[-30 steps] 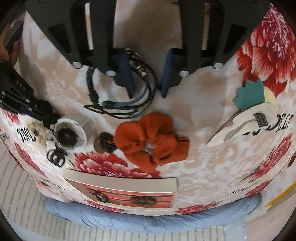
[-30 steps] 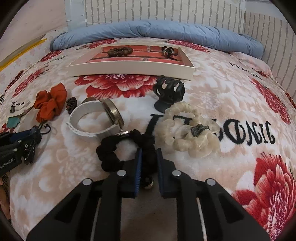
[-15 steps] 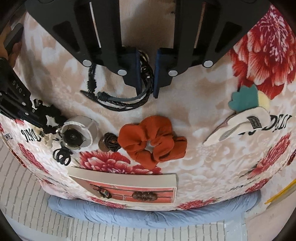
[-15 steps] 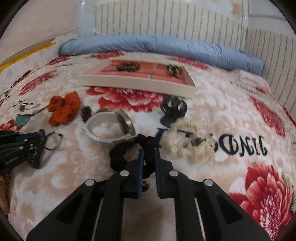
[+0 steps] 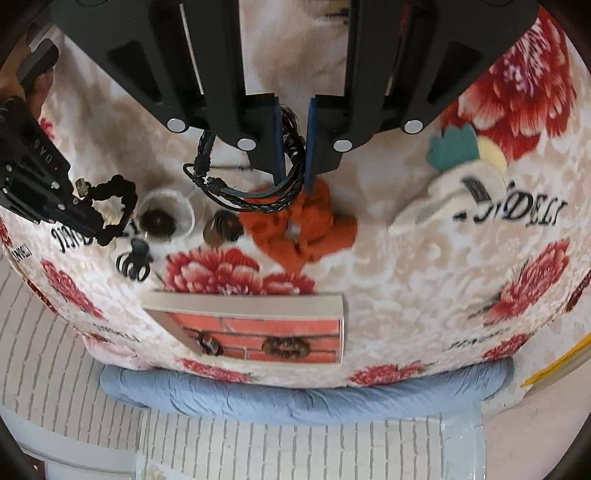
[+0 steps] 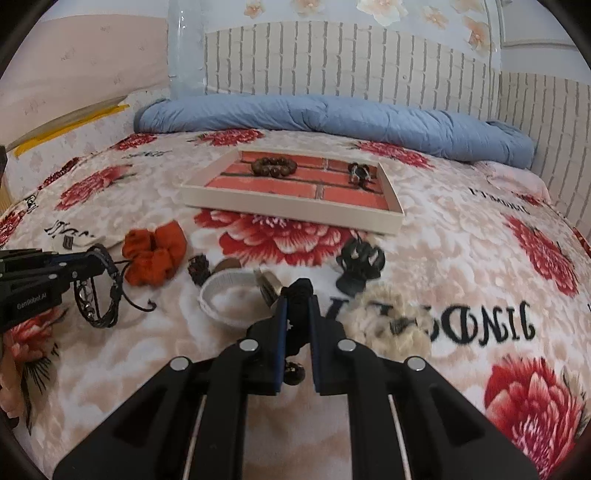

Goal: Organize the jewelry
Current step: 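Carry the scrunchie in right gripper while left gripper carries the braided bracelet to the tray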

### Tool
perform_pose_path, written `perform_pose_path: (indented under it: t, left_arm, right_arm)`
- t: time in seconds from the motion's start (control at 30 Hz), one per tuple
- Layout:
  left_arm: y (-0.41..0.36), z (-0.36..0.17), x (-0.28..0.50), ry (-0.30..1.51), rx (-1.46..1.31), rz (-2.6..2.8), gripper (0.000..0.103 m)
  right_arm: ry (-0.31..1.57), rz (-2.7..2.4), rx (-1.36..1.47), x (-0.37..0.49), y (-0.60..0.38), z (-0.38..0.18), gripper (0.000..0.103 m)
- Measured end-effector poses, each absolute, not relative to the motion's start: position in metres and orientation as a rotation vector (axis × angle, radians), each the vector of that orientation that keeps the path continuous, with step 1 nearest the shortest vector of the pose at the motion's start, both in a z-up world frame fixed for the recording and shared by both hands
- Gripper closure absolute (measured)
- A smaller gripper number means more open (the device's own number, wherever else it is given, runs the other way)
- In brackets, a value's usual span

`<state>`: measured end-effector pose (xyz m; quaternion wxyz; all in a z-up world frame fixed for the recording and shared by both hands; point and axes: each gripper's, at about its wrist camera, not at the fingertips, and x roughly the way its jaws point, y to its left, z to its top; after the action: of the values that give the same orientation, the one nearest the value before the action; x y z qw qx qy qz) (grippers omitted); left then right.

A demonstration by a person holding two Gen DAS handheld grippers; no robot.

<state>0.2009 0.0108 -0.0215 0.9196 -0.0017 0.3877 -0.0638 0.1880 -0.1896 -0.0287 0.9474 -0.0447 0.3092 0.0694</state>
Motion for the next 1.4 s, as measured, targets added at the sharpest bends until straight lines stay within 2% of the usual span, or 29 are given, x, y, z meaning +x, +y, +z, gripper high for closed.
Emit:
perform_pose_path:
  t: [0.3,0.7,0.97,1.4]
  left_arm:
    - [0.009,0.007,0.261,0.786,-0.044,-0.137,0.095]
    - [-0.004,0.033,0.378,0.788,-0.043,-0.106,0.095]
    - [-0.021,0.016,0.447,0.821,0.023,-0.072,0.095]
    - [-0.023,-0.02,0.521,0.92,0.047,-0.035,0.095]
  right_arm:
    - [0.579,0.168,-0.073,0.233,-0.188,0.009,0.092]
    - [0.558,0.147,-0.08,0.339,-0.196,0.043,0.092]
    - [0.611,0.107,-0.068,0.413,-0.206,0.033,0.092]
    - [0.823,0.01,-0.02,0.506,-0.226,-0.024,0.092]
